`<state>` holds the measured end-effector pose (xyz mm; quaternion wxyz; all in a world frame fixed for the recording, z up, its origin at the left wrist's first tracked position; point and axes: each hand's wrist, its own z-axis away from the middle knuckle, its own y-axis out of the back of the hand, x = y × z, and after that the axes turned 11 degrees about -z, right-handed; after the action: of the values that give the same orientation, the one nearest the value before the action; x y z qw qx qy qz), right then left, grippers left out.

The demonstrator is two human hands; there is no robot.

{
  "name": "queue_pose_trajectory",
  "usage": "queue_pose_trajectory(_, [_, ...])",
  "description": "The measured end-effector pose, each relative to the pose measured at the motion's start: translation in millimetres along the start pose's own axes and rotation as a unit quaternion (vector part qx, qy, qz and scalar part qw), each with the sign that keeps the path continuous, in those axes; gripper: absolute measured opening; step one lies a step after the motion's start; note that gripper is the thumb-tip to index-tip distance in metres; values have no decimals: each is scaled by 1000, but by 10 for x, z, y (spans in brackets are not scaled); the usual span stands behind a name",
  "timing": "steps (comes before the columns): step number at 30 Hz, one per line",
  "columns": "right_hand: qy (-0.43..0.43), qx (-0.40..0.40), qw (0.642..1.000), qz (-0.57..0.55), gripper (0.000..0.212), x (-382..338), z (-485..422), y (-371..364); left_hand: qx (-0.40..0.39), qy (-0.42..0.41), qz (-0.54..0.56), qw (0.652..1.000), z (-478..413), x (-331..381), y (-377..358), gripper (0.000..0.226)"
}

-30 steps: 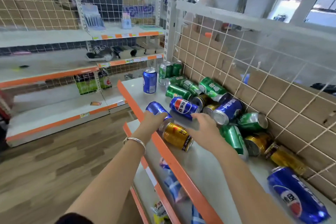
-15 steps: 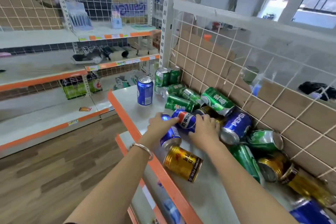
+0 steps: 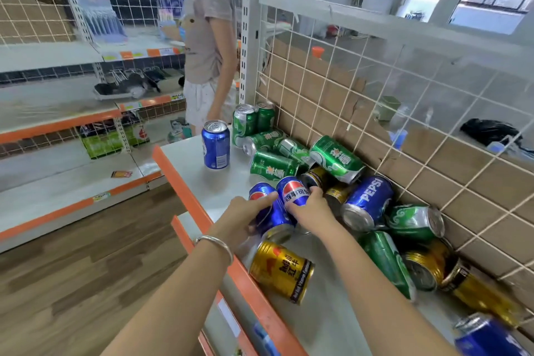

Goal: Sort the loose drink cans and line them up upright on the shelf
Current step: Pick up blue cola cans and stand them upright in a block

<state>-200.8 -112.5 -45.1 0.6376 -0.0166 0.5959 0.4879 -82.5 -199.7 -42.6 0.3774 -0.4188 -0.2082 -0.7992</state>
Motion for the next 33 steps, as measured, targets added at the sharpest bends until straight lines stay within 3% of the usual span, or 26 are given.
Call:
queue_pose_trajectory(3, [-36, 6, 998, -54, 79, 66, -36, 21, -47, 38, 94, 994, -26, 46, 63, 24])
queue_pose_trajectory(10, [-61, 70, 956, -277, 66, 164, 121, -65, -103, 97, 107, 984, -33, 134, 83, 38])
queue_pose_trajectory(14, [-55, 45, 928, -367, 56, 20, 276, 52, -164, 101, 161, 968, -43, 194, 115, 59])
queue_pose_trajectory(18, [-40, -17, 893, -448, 42, -234, 547, 334, -226, 63, 113, 966, 34, 179, -69, 39])
queue_pose_trajectory(20, [-1, -60, 877, -476, 50, -317, 682, 489, -261, 44, 104, 959, 142, 171, -223, 28])
queue_pose_trajectory(22, [56, -93, 859, -501, 42, -352, 829, 659, -302, 43, 147, 941, 288, 209, -378, 26])
queue_pose_trajectory(24, [88, -102, 828, -544, 30, -330, 969, 819, -345, 47, 196, 917, 428, 293, -519, 25])
queue_pose_trajectory(27, [113, -82, 770, -623, 42, -221, 1162, 1006, -390, 48, 203, 897, 582, 404, -720, 25])
queue_pose_trajectory(33, [100, 52, 643, -757, 53, 332, 1717, 1383, -485, 80, 169, 854, 966, 229, -1213, 33])
